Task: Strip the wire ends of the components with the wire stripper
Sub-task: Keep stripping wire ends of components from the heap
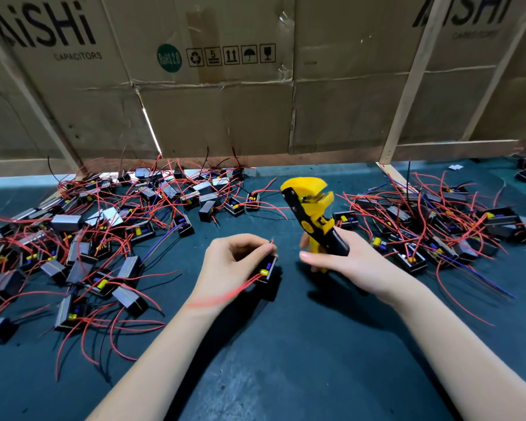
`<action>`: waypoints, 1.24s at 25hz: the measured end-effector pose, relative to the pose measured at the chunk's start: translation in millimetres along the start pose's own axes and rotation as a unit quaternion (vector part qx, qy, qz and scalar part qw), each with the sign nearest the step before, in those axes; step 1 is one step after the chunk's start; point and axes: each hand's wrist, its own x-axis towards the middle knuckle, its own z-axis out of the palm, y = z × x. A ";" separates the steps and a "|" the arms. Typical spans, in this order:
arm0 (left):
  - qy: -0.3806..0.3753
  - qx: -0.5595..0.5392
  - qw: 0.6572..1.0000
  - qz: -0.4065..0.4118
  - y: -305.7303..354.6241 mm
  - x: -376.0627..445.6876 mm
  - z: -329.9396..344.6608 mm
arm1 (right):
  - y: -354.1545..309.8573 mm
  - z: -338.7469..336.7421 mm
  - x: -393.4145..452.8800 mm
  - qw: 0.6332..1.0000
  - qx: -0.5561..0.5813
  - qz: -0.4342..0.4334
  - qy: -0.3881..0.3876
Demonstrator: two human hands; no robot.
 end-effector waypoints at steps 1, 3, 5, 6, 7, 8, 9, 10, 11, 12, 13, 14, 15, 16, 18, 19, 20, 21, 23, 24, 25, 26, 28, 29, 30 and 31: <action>0.016 -0.025 0.999 -0.017 1.0 1.5 -0.8 | 3.0 0.4 2.0 0.998 -0.045 0.001 0.041; 0.033 -0.049 0.998 -0.032 2.2 2.7 -1.9 | 10.1 -2.4 5.0 0.981 -0.129 0.013 0.143; 0.034 -0.057 0.997 -0.030 3.4 2.2 -1.4 | 14.6 -7.5 5.9 0.945 -0.220 0.013 0.241; 0.033 -0.071 0.997 -0.029 4.4 1.5 -0.7 | 15.8 -10.0 5.9 0.924 -0.263 0.013 0.276; 0.031 -0.092 0.995 -0.029 5.7 0.9 -0.2 | 17.4 -12.0 6.3 0.904 -0.303 0.015 0.301; 0.028 -0.114 0.993 -0.030 6.6 0.8 -0.4 | 19.2 -13.8 7.0 0.884 -0.342 0.020 0.319; 0.022 -0.135 0.990 -0.033 7.6 0.3 -0.6 | 21.0 -15.0 7.8 0.863 -0.380 0.022 0.332; 0.013 -0.150 0.988 -0.035 8.3 0.0 -0.6 | 22.6 -15.2 8.3 0.843 -0.415 0.021 0.342; 0.003 -0.152 0.988 -0.035 8.7 -0.3 -0.4 | 24.2 -14.3 8.9 0.825 -0.445 0.014 0.349; -0.008 -0.140 0.990 -0.033 8.5 -0.7 0.4 | 25.4 -12.8 9.4 0.810 -0.470 0.006 0.351; -0.017 -0.119 0.992 -0.031 8.2 -1.0 2.2 | 26.5 -11.2 9.8 0.798 -0.491 -0.002 0.349; -0.023 -0.097 0.995 -0.029 7.5 -1.1 4.6 | 27.7 -10.1 10.3 0.791 -0.506 -0.006 0.343; -0.025 -0.076 0.996 -0.027 6.6 -1.2 6.6 | 29.0 -9.3 10.8 0.786 -0.520 -0.004 0.333; -0.026 -0.057 0.998 -0.024 5.4 -1.2 7.7 | 30.0 -8.8 11.0 0.783 -0.533 0.001 0.322; -0.037 -0.026 0.999 -0.014 2.8 -1.3 7.3 | 32.1 -7.8 10.9 0.773 -0.557 0.006 0.303; -0.047 -0.013 0.999 -0.011 1.2 -2.2 6.1 | 32.9 -6.6 10.7 0.769 -0.566 0.005 0.298; -0.060 0.001 0.998 -0.009 -0.5 -3.0 5.0 | 33.3 -5.0 10.4 0.766 -0.571 0.004 0.296; -0.072 0.018 0.997 -0.006 -2.3 -3.8 4.2 | 33.3 -3.3 10.2 0.763 -0.576 0.005 0.294; -0.085 0.053 0.995 0.002 -5.0 -4.2 3.7 | 32.4 -0.5 10.4 0.754 -0.586 0.007 0.297; -0.086 0.065 0.994 0.006 -5.7 -3.9 3.9 | 31.8 0.1 10.4 0.750 -0.590 0.008 0.299; -0.086 0.070 0.994 0.008 -6.3 -3.4 3.9 | 31.1 0.5 10.2 0.745 -0.594 0.008 0.302; -0.082 0.071 0.994 0.011 -6.9 -2.9 3.8 | 30.6 0.8 9.9 0.741 -0.599 0.008 0.303; -0.074 0.076 0.994 0.012 -8.1 -2.6 4.2 | 30.0 1.4 9.7 0.733 -0.610 0.013 0.299; -0.073 0.078 0.994 0.012 -8.4 -2.8 4.7 | 29.9 1.8 9.8 0.730 -0.616 0.014 0.296; -0.073 0.077 0.994 0.013 -8.9 -2.7 5.2 | 29.7 2.3 10.4 0.727 -0.621 0.014 0.292; -0.069 0.076 0.995 0.018 -9.6 -2.4 5.7 | 29.4 3.0 10.9 0.727 -0.623 0.013 0.289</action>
